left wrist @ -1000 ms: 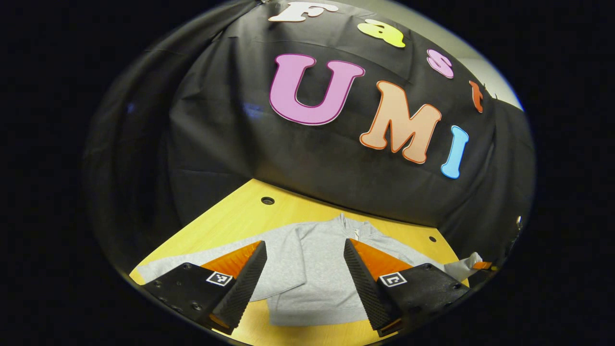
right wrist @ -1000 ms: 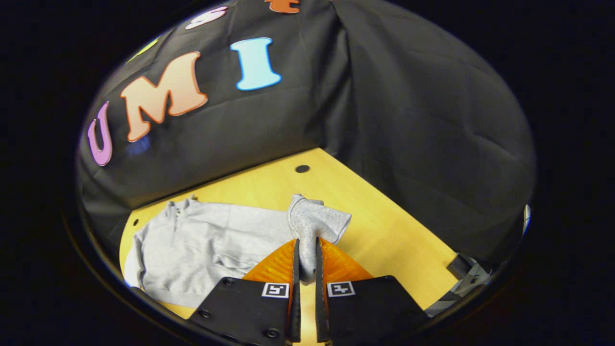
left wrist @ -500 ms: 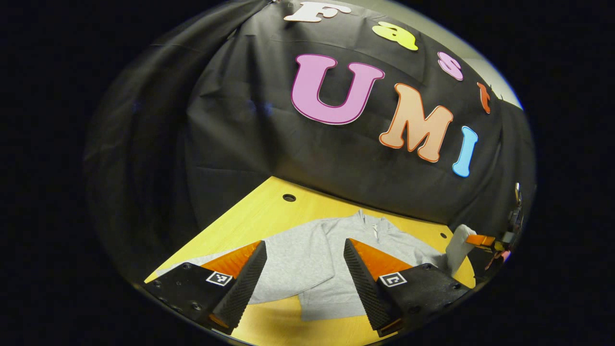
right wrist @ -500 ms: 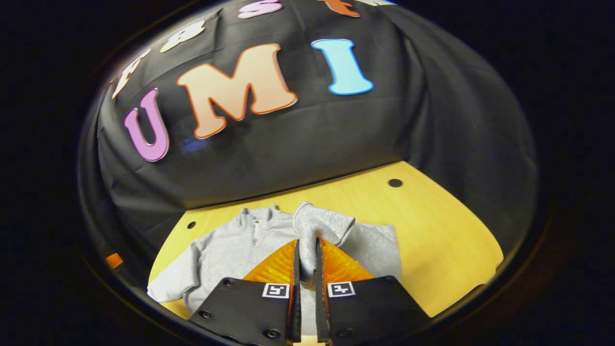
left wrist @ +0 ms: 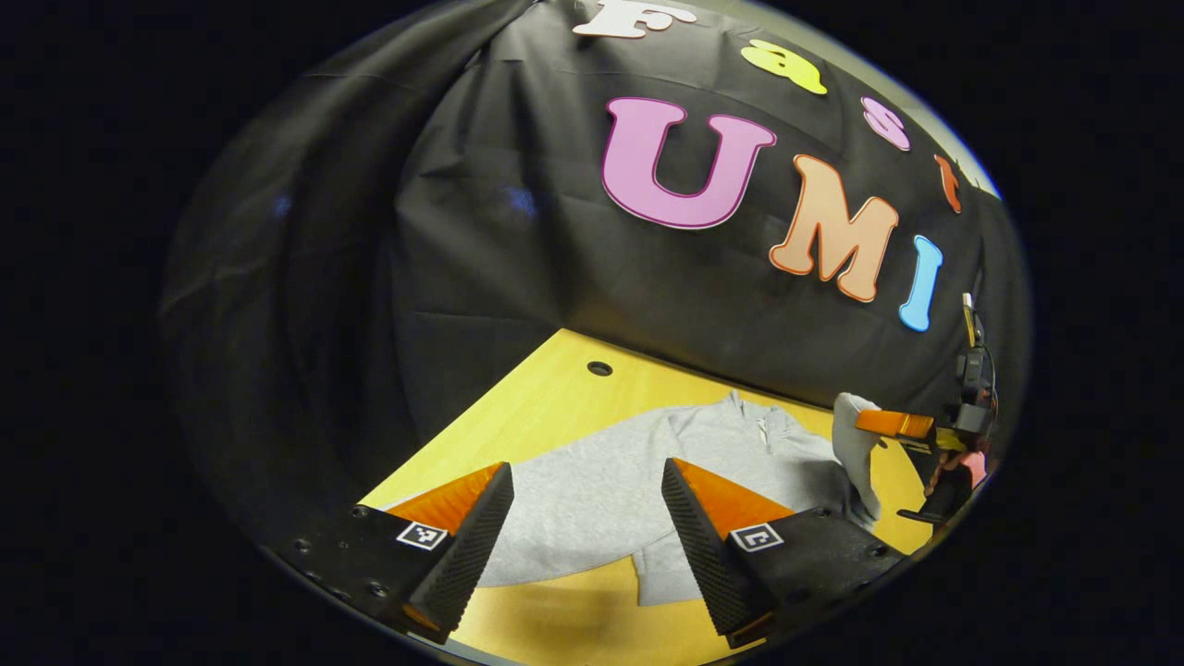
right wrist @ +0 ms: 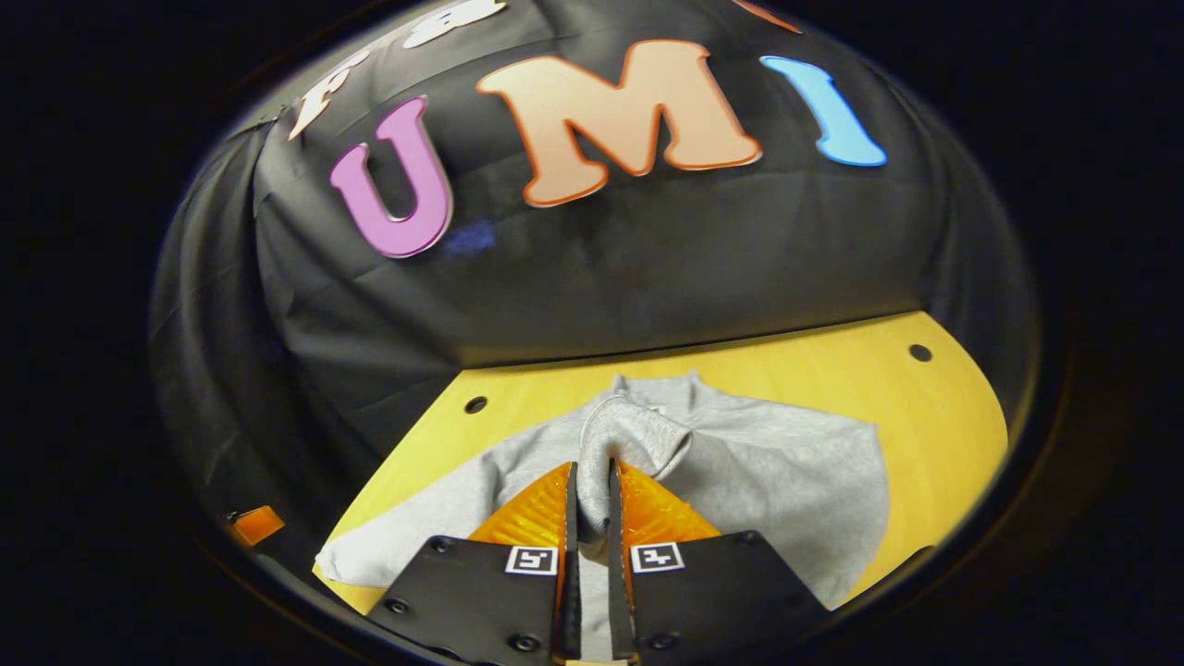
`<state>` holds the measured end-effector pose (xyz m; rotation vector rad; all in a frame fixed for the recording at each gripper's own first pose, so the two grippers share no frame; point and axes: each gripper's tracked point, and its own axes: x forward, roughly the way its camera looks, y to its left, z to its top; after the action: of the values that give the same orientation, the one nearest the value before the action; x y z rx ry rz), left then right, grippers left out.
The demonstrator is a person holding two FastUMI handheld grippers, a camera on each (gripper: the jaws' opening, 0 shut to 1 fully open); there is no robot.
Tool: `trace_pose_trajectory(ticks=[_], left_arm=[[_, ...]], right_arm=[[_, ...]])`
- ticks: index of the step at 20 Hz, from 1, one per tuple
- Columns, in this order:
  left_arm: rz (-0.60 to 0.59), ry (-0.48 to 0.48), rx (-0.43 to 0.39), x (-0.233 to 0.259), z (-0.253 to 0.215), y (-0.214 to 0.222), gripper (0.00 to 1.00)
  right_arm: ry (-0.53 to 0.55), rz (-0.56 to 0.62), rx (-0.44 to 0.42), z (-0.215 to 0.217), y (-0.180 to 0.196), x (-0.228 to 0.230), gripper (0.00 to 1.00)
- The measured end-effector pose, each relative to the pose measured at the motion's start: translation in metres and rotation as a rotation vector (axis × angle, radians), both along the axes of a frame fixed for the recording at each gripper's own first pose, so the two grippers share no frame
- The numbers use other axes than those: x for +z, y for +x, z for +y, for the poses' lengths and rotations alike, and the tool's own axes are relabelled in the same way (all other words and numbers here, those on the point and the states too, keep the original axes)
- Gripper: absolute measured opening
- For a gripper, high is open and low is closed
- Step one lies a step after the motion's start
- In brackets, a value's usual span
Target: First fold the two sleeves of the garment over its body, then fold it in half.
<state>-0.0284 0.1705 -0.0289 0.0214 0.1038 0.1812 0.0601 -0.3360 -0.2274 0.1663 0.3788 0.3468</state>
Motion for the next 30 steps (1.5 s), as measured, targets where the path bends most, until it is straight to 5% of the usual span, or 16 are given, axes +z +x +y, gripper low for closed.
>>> trace_pose_trajectory(ticks=[11, 16, 19, 22, 23, 26, 30], left_arm=[[0.048, -0.024, 0.176, -0.039, 0.081, -0.037, 0.95], [0.105, -0.03, 0.251, -0.08, 0.115, -0.048, 0.95], [0.157, -0.025, 0.301, -0.104, 0.133, -0.046, 0.95], [0.207, -0.031, 0.337, -0.123, 0.141, -0.038, 0.95], [0.218, -0.032, 0.346, -0.125, 0.142, -0.037, 0.95], [0.233, -0.026, 0.361, -0.135, 0.151, -0.036, 0.95], [0.263, 0.012, 0.37, -0.148, 0.153, -0.035, 0.94]], right_arm=[[-0.071, -0.01, 0.349, -0.005, 0.001, 0.01, 0.14], [-0.205, 0.038, 0.415, -0.011, -0.001, 0.02, 0.14], [-0.193, 0.045, 0.434, -0.006, -0.003, 0.019, 0.17], [-0.142, 0.049, 0.472, 0.002, -0.01, 0.034, 0.37], [-0.14, 0.044, 0.485, 0.005, -0.011, 0.029, 0.6], [-0.177, 0.003, 0.508, 0.001, -0.018, 0.036, 0.98], [-0.208, -0.05, 0.516, -0.01, -0.024, 0.049, 0.99]])
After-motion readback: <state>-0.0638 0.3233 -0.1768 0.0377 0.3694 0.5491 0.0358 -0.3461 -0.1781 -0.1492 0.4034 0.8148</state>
